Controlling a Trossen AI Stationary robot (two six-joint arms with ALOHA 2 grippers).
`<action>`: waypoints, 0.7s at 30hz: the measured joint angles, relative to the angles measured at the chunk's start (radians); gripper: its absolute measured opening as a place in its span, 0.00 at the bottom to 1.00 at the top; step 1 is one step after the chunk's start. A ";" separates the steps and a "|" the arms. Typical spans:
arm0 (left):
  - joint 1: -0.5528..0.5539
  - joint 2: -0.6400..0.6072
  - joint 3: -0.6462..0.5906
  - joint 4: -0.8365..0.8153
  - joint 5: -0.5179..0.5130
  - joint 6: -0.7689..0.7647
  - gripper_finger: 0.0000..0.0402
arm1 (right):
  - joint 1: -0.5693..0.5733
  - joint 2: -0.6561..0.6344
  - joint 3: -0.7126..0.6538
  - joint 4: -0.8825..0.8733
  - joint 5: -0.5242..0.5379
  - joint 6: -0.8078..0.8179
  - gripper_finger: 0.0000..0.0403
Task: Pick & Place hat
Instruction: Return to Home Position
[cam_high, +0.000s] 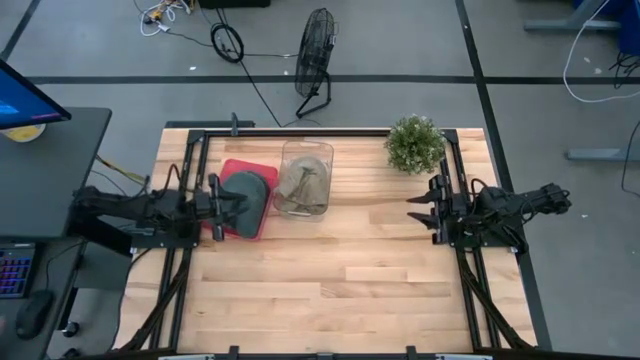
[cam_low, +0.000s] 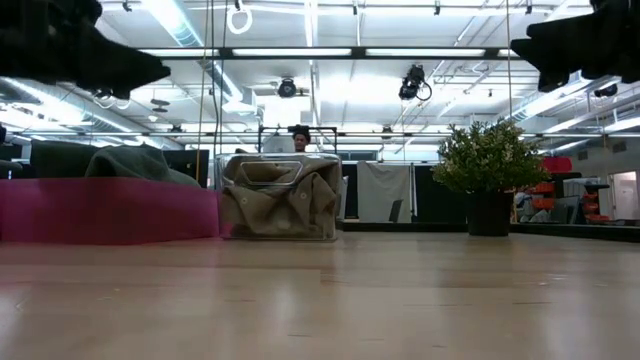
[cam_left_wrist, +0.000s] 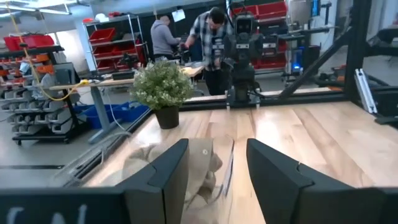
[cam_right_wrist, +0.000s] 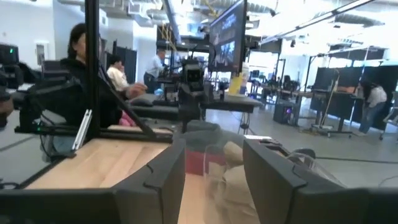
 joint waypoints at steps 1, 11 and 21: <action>0.000 -0.013 -0.017 0.003 0.000 0.000 0.41 | -0.002 0.000 -0.007 0.014 0.000 0.000 0.41; 0.000 -0.089 -0.099 0.024 0.017 0.009 0.41 | -0.004 0.000 -0.056 0.034 -0.008 0.044 0.41; 0.000 -0.082 -0.099 0.009 0.101 0.045 0.41 | -0.005 0.000 -0.055 -0.029 -0.009 0.034 0.41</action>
